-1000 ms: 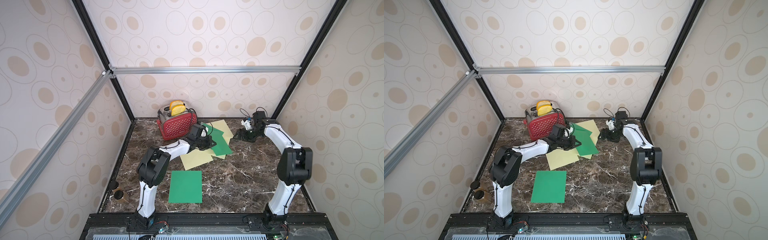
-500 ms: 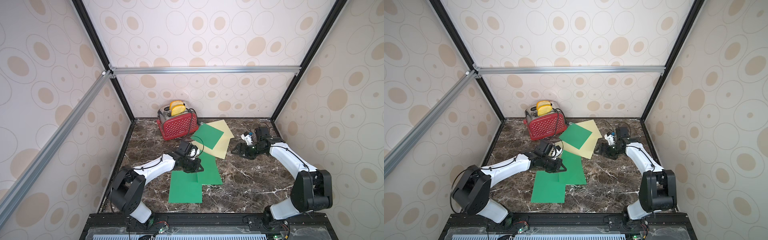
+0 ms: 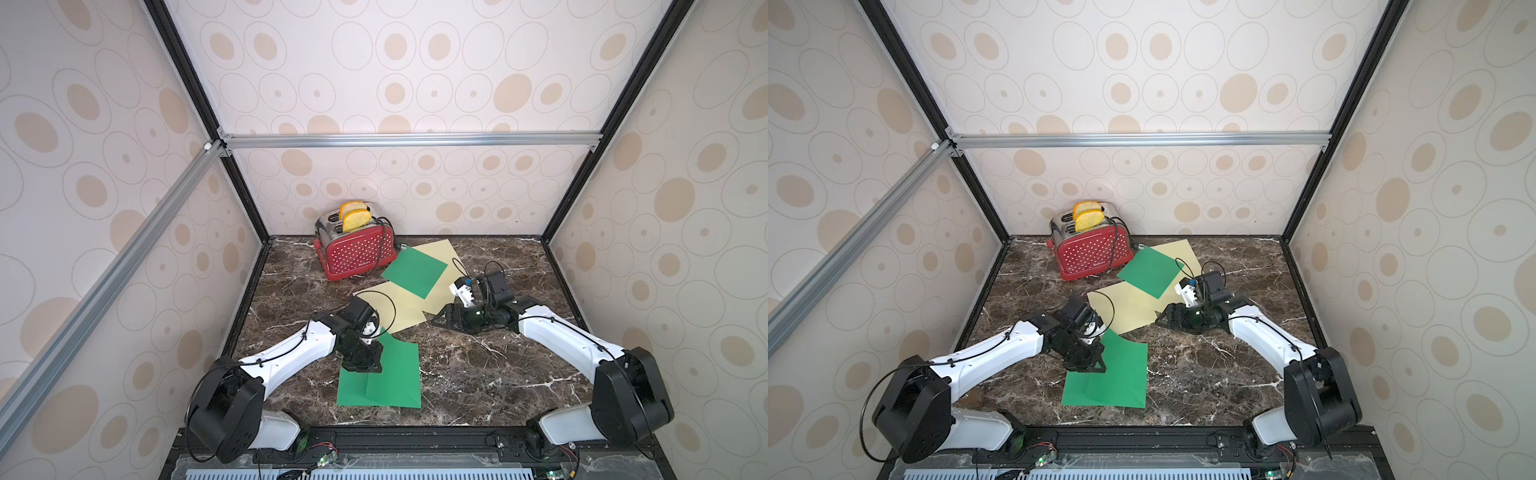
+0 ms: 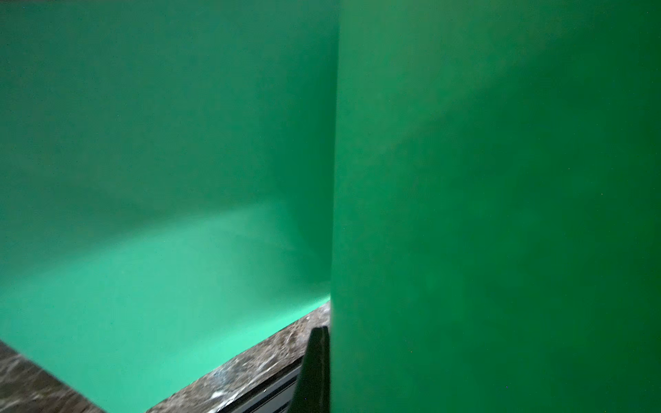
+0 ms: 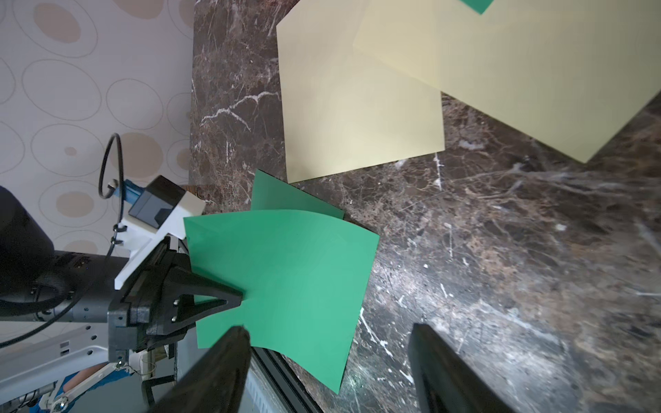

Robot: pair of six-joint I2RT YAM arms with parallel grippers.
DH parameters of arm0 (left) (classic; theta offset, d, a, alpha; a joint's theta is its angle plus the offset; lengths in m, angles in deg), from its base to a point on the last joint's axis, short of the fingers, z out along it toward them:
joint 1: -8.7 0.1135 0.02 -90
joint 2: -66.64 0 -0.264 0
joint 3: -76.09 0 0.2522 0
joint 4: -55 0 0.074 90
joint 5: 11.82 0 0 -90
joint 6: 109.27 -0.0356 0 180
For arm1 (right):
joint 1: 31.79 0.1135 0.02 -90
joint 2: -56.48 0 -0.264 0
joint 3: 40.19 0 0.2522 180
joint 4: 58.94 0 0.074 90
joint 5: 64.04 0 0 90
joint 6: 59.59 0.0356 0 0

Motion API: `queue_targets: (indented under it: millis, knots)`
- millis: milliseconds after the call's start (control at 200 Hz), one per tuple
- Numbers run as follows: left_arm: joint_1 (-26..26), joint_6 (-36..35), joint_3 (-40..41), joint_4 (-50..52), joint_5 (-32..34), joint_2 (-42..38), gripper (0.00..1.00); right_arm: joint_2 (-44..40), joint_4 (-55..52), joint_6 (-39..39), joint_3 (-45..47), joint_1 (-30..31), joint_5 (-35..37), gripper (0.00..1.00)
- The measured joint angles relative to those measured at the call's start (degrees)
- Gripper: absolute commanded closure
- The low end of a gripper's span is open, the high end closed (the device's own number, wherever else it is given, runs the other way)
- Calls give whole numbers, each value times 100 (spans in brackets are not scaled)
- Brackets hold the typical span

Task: Sort the scattered colored papers by color
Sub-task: Place the colored paper.

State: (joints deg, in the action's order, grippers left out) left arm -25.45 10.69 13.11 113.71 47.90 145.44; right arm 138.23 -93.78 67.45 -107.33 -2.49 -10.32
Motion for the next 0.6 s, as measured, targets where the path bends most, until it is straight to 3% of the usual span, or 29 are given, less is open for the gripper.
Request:
queue_targets:
  millis: [320, 601]
  knots:
    - [2, -219, -11, 662, 555, -94, 100, 404, 610, 315, 48, 662, 83, 25]
    - [2, 280, 101, 216, 855, -557, 100, 579, 595, 302, 31, 793, 140, 25]
